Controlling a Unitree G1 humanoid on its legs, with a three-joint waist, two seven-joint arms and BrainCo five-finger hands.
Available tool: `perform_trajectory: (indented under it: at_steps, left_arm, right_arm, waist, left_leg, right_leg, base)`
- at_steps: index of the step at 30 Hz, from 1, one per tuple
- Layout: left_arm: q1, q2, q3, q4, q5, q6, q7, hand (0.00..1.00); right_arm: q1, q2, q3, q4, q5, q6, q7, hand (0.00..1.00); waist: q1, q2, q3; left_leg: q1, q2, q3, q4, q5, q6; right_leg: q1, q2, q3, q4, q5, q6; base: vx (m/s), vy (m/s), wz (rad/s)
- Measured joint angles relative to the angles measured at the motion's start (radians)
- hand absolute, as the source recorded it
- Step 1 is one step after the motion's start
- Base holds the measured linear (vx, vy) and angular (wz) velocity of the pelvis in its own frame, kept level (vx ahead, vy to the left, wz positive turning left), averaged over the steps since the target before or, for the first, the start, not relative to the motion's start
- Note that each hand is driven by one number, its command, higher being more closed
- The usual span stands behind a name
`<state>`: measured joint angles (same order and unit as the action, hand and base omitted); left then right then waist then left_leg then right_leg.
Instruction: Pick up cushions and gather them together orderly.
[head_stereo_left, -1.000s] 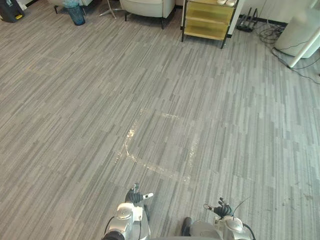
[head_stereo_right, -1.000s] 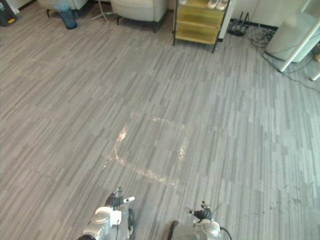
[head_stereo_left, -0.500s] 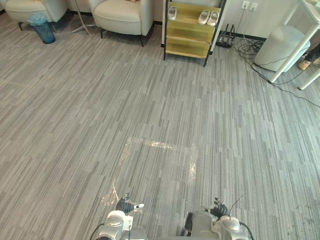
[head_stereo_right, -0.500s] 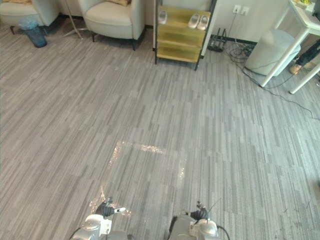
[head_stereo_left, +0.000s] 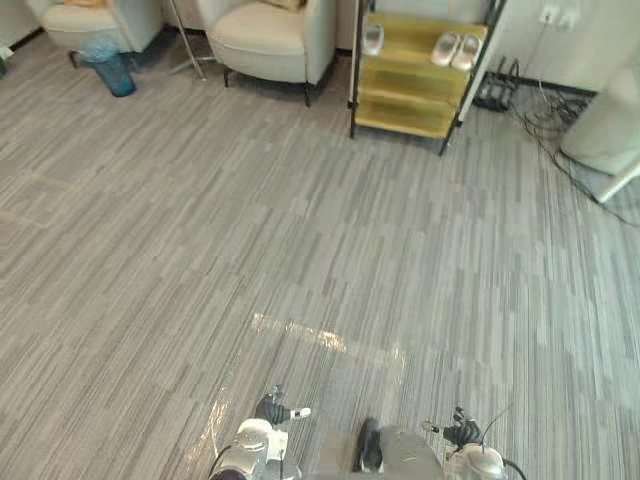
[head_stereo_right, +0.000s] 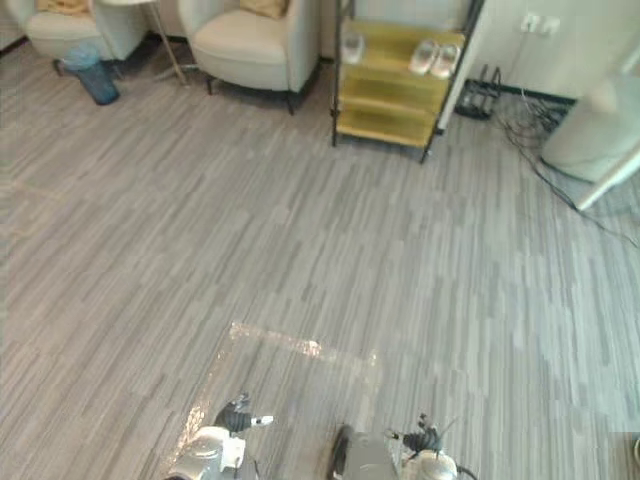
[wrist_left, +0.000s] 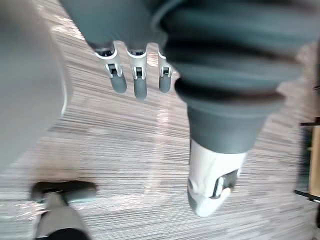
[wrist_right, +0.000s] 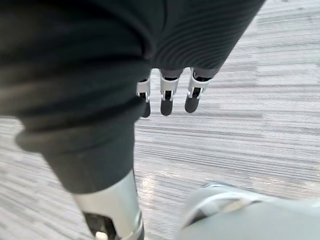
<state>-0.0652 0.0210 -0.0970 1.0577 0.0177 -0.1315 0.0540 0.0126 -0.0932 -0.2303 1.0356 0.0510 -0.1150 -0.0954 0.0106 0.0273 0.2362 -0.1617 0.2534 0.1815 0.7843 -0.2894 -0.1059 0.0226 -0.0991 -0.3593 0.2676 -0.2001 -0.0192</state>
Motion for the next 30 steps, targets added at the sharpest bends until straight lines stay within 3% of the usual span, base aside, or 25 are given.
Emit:
perform_trajectory:
  at_steps: [2,3,4,6,9,14,15,16,18,19,20,21,22,26,30]
  left_arm:
    - [-0.003,0.001,-0.001,-0.01,-0.001,-0.007,0.001,0.0]
    - [-0.005,0.0,-0.005,-0.011,-0.001,-0.01,0.001,0.0]
    - [-0.005,0.0,-0.009,-0.01,-0.001,-0.011,0.002,0.0]
    - [-0.014,0.035,-0.034,-0.008,-0.002,-0.013,0.005,0.0]
    - [-0.019,0.071,-0.049,0.016,-0.001,-0.008,0.001,0.0]
    - [0.01,0.089,-0.047,0.033,0.0,-0.007,0.0,0.0]
    - [0.012,0.084,-0.048,0.035,0.0,-0.007,0.0,0.0]
    - [0.018,0.083,-0.048,0.035,0.0,-0.007,0.0,0.0]
    - [0.018,0.086,-0.047,0.037,0.0,-0.005,0.001,0.0]
    - [0.019,0.087,-0.047,0.037,0.0,-0.003,0.001,0.0]
    - [0.021,0.089,-0.044,0.039,0.0,0.001,0.0,0.0]
    - [0.021,0.09,-0.04,0.043,0.0,0.007,0.0,0.0]
    - [0.034,0.064,-0.037,0.047,0.001,0.01,-0.001,0.0]
    - [0.047,0.05,-0.035,0.054,0.004,0.009,-0.002,0.0]
    - [0.046,0.044,0.0,0.054,0.004,0.009,-0.014,0.0]
  right_arm:
    - [-0.02,0.009,0.001,0.002,0.0,-0.003,-0.003,0.0]
    - [-0.025,0.005,0.006,0.004,-0.001,-0.004,-0.002,0.0]
    - [-0.023,0.005,0.011,0.005,-0.002,-0.004,-0.003,0.0]
    - [-0.02,0.033,0.054,0.025,-0.01,-0.001,0.001,0.0]
    - [-0.019,0.038,0.046,0.045,-0.013,0.003,0.002,0.0]
    - [-0.041,0.05,0.048,0.045,-0.032,0.004,0.009,0.0]
    - [-0.035,0.052,0.049,0.047,-0.052,0.004,0.009,0.0]
    - [-0.031,0.054,0.051,0.05,-0.052,0.005,0.012,0.0]
    - [-0.022,0.05,0.055,0.053,-0.052,0.008,0.013,0.0]
    - [-0.023,0.05,0.055,0.053,-0.052,0.009,0.013,0.0]
    - [-0.018,0.051,0.055,0.053,-0.052,0.009,0.013,0.0]
    - [-0.01,0.046,0.054,0.054,-0.052,0.01,0.013,0.0]
    - [0.003,0.023,0.039,0.067,-0.052,0.01,0.013,0.0]
    - [0.009,0.007,0.03,0.08,-0.052,0.01,0.012,0.0]
    - [0.019,0.009,-0.003,0.08,-0.052,0.011,0.01,0.0]
  waist:
    - [0.008,0.001,0.0]
    - [0.019,0.012,-0.006]
    - [0.027,0.018,-0.01]
    - [0.027,-0.036,-0.033]
    - [0.025,-0.064,-0.035]
    - [0.029,-0.063,-0.037]
    - [0.024,-0.056,-0.04]
    - [0.021,-0.048,-0.049]
    - [0.018,-0.056,-0.056]
    - [0.015,-0.053,-0.055]
    - [0.013,-0.06,-0.058]
    - [0.011,-0.062,-0.065]
    - [0.002,-0.03,-0.084]
    - [-0.001,-0.009,-0.098]
    - [-0.001,-0.018,-0.107]
  left_leg:
    - [-0.036,-0.055,-0.028,-0.227,0.006,0.008]
    - [-0.043,-0.118,-0.132,-0.477,0.166,-0.011]
    - [-0.039,-0.131,-0.151,-0.49,0.237,-0.022]
    - [-0.015,-0.182,-0.145,-0.501,0.208,0.003]
    - [-0.002,-0.219,-0.14,-0.49,0.171,0.033]
    - [0.121,-0.233,-0.103,-0.567,0.145,0.052]
    - [0.147,-0.23,-0.104,-0.596,0.15,0.059]
    - [0.15,-0.226,-0.106,-0.609,0.152,0.061]
    - [0.155,-0.219,-0.114,-0.615,0.152,0.062]
    - [0.157,-0.214,-0.123,-0.614,0.152,0.062]
    - [0.162,-0.218,-0.131,-0.611,0.152,0.061]
    - [0.167,-0.227,-0.14,-0.61,0.151,0.059]
    - [0.177,-0.21,-0.151,-0.618,0.151,0.056]
    - [0.241,-0.187,-0.151,-0.677,0.161,0.04]
    - [0.252,-0.181,-0.152,-0.707,0.166,0.032]
  right_leg:
    - [0.021,-0.021,0.03,-0.01,0.001,0.008]
    - [0.042,-0.033,0.077,-0.015,-0.009,0.064]
    - [0.048,-0.025,0.097,-0.017,-0.017,0.084]
    - [0.062,-0.062,0.175,-0.063,-0.022,0.102]
    - [0.083,-0.095,0.183,-0.058,-0.005,0.131]
    - [-0.007,-0.136,0.243,0.213,0.027,0.165]
    - [-0.033,-0.137,0.243,0.267,0.041,0.157]
    - [-0.039,-0.134,0.233,0.269,0.015,0.148]
    - [-0.044,-0.112,0.219,0.209,-0.059,0.147]
    - [-0.047,-0.092,0.205,0.156,-0.068,0.139]
    - [-0.038,-0.069,0.187,0.035,-0.019,0.116]
    - [-0.02,-0.065,0.162,-0.013,-0.008,0.113]
    - [0.018,-0.039,0.153,-0.058,0.023,0.106]
    - [0.069,-0.011,0.155,-0.099,0.028,0.1]
    - [0.077,-0.001,0.154,-0.125,0.036,0.092]
  base:
    - [0.39,0.177,-0.54]
    - [0.34,0.223,-0.61]
    - [0.33,0.214,-0.62]
    - [0.23,0.114,-0.02]
    - [0.25,0.119,0.23]
    - [0.2,0.092,-0.23]
    - [0.2,0.042,-0.01]
    - [0.19,0.026,0.08]
    - [0.14,-0.071,0.1]
    - [0.14,-0.139,0.11]
    - [0.09,-0.17,0.19]
    - [0.17,-0.205,0.25]
    - [0.14,-0.144,0.16]
    - [0.09,-0.099,-0.06]
    - [0.02,-0.024,0.0]
